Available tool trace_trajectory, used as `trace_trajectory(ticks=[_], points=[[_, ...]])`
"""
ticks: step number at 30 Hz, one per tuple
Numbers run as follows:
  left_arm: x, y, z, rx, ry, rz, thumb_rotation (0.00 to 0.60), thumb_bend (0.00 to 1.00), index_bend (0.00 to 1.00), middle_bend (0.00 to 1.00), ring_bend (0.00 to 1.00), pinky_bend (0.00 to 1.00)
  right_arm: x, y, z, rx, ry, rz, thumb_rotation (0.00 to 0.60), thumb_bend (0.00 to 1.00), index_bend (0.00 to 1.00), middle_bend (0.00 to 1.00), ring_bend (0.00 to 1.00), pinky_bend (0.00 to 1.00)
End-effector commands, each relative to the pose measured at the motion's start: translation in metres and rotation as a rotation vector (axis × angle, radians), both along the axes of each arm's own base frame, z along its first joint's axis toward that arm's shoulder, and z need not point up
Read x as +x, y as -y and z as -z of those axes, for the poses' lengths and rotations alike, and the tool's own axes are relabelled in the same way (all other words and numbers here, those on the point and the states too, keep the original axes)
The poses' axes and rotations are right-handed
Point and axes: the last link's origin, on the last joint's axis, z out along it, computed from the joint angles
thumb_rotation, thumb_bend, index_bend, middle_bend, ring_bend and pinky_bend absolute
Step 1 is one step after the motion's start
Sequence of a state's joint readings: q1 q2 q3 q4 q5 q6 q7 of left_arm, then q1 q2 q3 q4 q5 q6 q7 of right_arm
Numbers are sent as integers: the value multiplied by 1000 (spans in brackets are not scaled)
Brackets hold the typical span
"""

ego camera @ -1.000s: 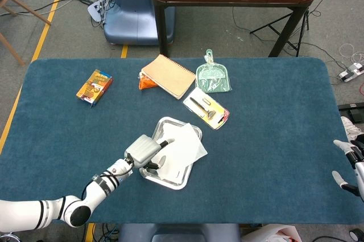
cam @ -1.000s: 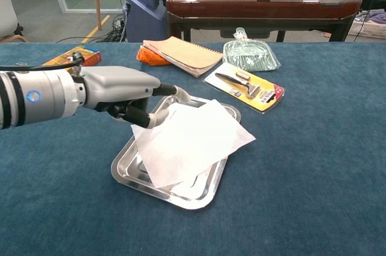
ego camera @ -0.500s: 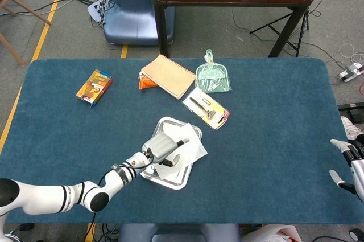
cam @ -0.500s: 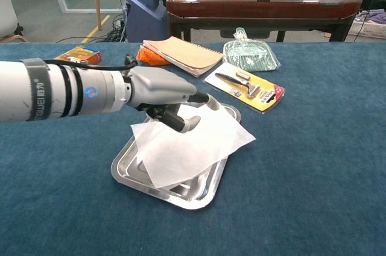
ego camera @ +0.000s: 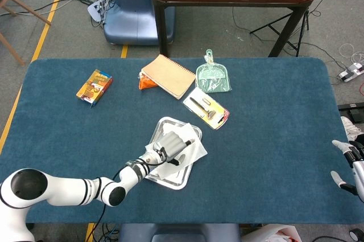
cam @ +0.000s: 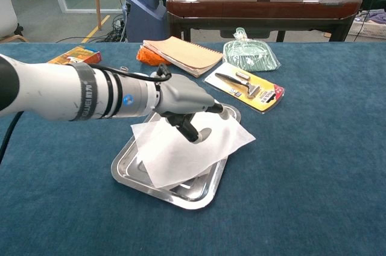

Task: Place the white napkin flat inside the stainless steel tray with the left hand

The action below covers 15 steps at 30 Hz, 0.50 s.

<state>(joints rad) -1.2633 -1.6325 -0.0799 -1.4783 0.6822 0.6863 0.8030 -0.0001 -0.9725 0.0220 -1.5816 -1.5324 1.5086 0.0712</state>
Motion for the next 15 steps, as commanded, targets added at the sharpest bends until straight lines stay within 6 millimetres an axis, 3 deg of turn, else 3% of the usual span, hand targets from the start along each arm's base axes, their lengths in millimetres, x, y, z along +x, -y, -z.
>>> trace_trajectory(ticks=[1, 15], points=[[3, 0, 7, 1, -30, 9, 227, 533, 86, 1000, 1000, 1000, 0, 0, 0, 0, 1, -1, 600, 273, 210, 253, 140, 221], [-3, -12, 11, 71, -136, -21, 239, 533, 101, 1000, 1000, 1000, -3, -2, -1, -9, 4, 6, 600, 273, 210, 253, 140, 221]])
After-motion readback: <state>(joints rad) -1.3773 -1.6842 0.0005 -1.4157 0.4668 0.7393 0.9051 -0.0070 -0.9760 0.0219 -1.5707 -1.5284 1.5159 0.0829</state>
